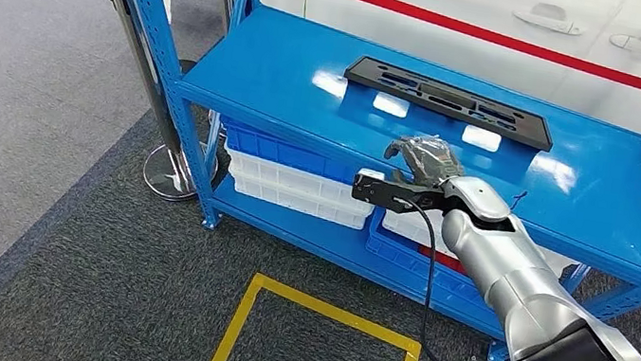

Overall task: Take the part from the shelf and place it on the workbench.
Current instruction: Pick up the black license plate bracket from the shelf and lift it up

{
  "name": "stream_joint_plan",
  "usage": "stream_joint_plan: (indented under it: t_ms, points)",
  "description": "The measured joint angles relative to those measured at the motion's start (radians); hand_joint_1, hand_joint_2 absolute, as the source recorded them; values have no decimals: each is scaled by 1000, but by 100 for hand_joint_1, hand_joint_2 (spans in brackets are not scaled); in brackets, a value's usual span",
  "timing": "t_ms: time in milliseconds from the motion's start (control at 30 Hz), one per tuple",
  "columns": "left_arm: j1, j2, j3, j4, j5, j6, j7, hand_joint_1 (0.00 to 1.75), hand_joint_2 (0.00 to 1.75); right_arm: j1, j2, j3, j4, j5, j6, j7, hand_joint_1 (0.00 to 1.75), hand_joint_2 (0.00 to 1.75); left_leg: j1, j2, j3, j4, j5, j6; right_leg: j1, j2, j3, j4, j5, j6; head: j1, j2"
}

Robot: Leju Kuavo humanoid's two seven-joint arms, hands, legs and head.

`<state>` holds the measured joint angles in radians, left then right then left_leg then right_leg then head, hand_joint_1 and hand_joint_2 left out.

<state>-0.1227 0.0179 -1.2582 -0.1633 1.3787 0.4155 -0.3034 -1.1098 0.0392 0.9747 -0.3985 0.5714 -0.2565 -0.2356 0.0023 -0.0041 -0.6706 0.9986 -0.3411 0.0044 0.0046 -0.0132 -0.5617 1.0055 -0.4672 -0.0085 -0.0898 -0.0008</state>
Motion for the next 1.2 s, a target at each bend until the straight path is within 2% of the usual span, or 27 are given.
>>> stream_joint_plan:
  t_ms: [267,533,700,833,967,1067,1200]
  points:
    - [0,0,-4,0,2,-7,-8,0,175,1,-4,-40,1,-1,-21,-16,175,175,0,0,0,0,0,0,0,0,0,0,0,0,0,0]
    - [-3,6,-3,0,21,-28,-88,0,175,-5,-25,-41,1,136,-237,-5,175,175,0,0,0,0,0,0,0,0,0,0,0,0,0,0]
    - [-8,12,5,0,25,-79,-159,0,175,-34,-38,-24,0,232,-313,27,175,175,0,0,0,0,0,1,0,0,0,0,1,1,0,0]
    - [-13,16,5,0,9,-97,-169,0,175,-66,-45,-8,-11,297,-351,50,175,175,0,0,0,0,1,1,0,0,0,0,1,1,0,0]
    - [-16,19,5,1,11,-89,-131,0,175,-93,-45,-2,-25,315,-346,52,0,175,0,0,0,0,1,1,0,0,0,0,1,1,0,0]
    - [-16,22,4,2,12,-73,-106,0,175,-102,-45,1,-29,319,-342,50,0,175,0,0,0,0,1,1,1,0,0,0,0,1,0,0]
    - [-15,24,1,3,17,-57,-92,0,0,-105,-45,3,-30,320,-342,49,0,175,0,0,0,0,1,1,0,0,0,0,0,1,0,0]
